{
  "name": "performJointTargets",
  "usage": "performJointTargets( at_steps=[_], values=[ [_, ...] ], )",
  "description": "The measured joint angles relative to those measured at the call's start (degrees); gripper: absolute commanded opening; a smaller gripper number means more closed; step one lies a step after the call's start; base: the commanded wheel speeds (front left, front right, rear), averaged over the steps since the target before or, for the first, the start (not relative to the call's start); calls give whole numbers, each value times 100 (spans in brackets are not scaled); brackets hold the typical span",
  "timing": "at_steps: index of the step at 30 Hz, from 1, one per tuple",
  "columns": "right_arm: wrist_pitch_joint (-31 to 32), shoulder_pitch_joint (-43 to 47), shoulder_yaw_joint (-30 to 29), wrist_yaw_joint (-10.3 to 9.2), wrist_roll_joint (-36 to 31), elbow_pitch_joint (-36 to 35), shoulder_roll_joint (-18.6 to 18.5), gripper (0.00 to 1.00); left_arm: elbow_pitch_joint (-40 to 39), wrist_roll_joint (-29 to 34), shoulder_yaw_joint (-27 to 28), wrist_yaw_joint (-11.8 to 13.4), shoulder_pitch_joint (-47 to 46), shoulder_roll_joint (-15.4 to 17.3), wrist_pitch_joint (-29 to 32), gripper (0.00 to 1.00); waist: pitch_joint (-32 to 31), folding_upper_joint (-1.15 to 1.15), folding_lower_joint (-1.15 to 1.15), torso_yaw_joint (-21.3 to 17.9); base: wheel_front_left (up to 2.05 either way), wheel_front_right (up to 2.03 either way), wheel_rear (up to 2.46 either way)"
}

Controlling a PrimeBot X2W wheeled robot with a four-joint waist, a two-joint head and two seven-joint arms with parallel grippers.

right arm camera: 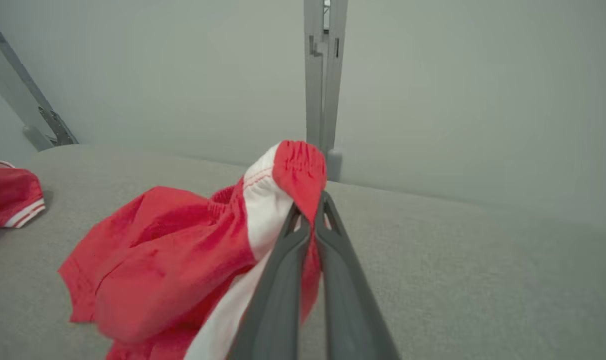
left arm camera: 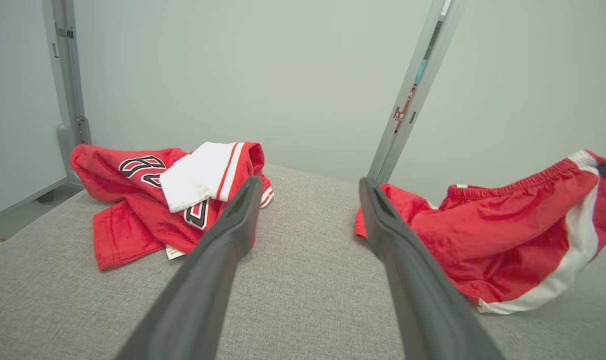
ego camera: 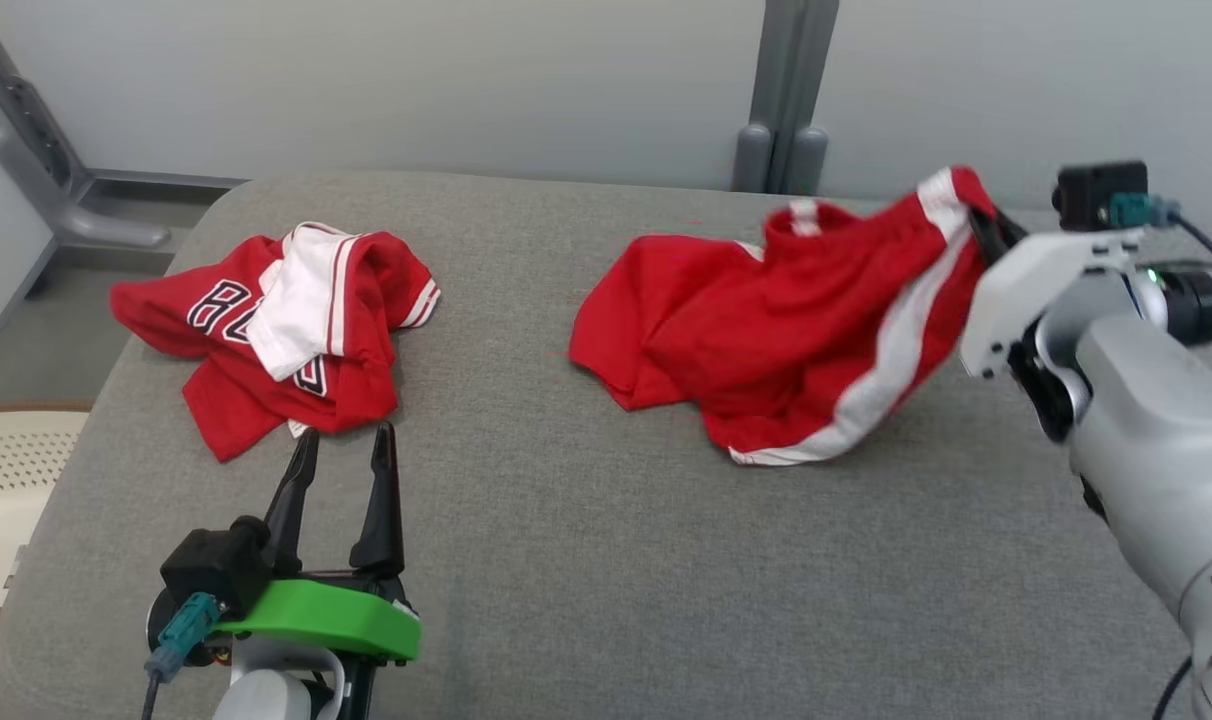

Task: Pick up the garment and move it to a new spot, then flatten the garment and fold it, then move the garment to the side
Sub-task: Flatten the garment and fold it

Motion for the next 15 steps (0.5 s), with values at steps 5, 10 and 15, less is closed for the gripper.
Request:
performJointTargets(
  at_steps=[5,10,15],
  values=[
    [-207,880,-330,0,147,423,-47,22,-20,-1,30,4,1,1,0,100,40,0,0,-202,0,0,0],
    [-283,1416,-578,0,204,568,-85,100,-26,0,56,7,22,14,0,100,48,0,0,-373,0,0,0],
    [-324,1436,-605,0,-103,588,-192,100,-27,1,74,45,67,51,0,100,29,0,0,-535,0,0,0]
  ],
)
